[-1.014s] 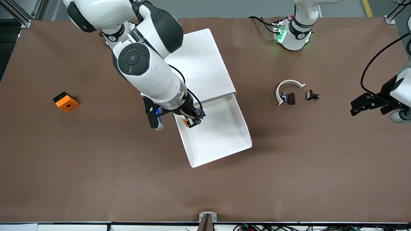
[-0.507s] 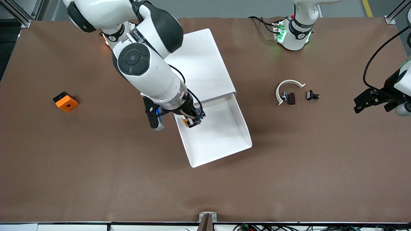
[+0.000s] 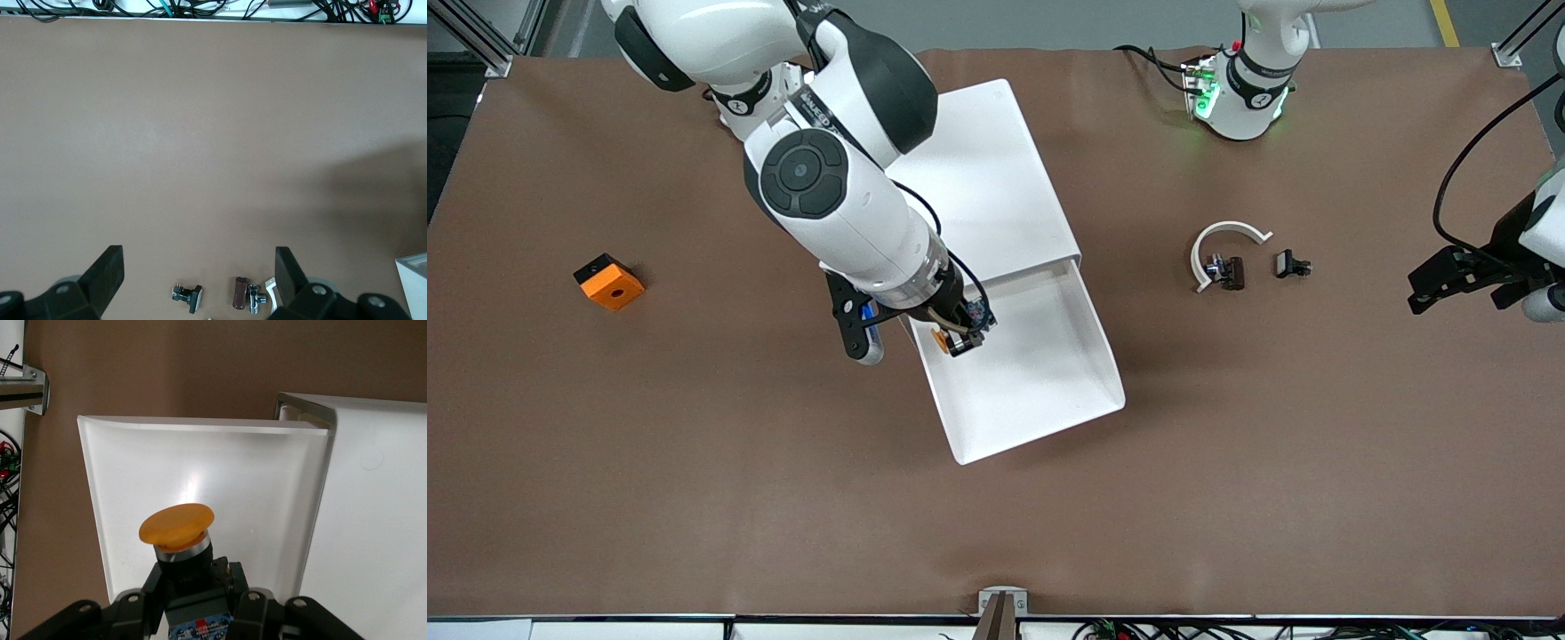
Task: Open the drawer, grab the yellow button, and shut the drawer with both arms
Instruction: 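Lift the orange button out of the drawer with the right gripper, then carry the orange button beside the orange button box with the right gripper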
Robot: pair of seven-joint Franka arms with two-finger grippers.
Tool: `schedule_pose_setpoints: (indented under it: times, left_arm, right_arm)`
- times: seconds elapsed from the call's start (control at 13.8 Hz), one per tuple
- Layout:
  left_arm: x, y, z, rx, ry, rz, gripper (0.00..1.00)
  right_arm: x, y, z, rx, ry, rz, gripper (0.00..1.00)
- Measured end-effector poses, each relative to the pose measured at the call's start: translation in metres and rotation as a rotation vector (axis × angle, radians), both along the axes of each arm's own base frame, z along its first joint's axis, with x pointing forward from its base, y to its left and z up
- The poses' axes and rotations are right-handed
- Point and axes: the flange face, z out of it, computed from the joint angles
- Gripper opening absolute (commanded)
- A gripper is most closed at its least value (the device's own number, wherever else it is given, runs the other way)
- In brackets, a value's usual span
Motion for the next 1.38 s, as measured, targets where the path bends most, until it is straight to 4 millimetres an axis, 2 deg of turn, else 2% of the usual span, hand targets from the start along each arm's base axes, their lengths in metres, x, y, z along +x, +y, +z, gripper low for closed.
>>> schedule_pose_setpoints:
  times: [0.22, 0.43, 0.8, 1.09, 1.23, 1.38]
  left_arm:
    - [0.000, 0.000, 0.000, 0.000, 0.000, 0.000, 1.00]
    - [0.000, 0.000, -0.001, 0.000, 0.001, 0.000, 1.00]
    - [0.000, 0.000, -0.001, 0.000, 0.002, 0.001, 1.00]
    - [0.000, 0.000, -0.001, 0.000, 0.002, 0.001, 1.00]
    - [0.000, 0.000, -0.001, 0.000, 0.003, 0.001, 1.00]
    - [0.000, 0.001, -0.002, 0.000, 0.003, 0.001, 1.00]
  right_arm:
    - [0.000, 0.000, 0.000, 0.001, -0.001, 0.000, 0.00]
    - [-0.001, -0.010, 0.005, 0.009, -0.058, 0.198, 0.00]
    - [-0.007, 0.000, -0.012, -0.010, -0.063, 0.219, 0.00]
    - [-0.004, -0.005, -0.011, -0.011, -0.064, 0.214, 0.00]
    - [0.001, -0.016, -0.008, -0.016, -0.072, 0.252, 0.00]
    - [0.007, -0.047, -0.008, -0.053, -0.031, 0.356, 0.00]
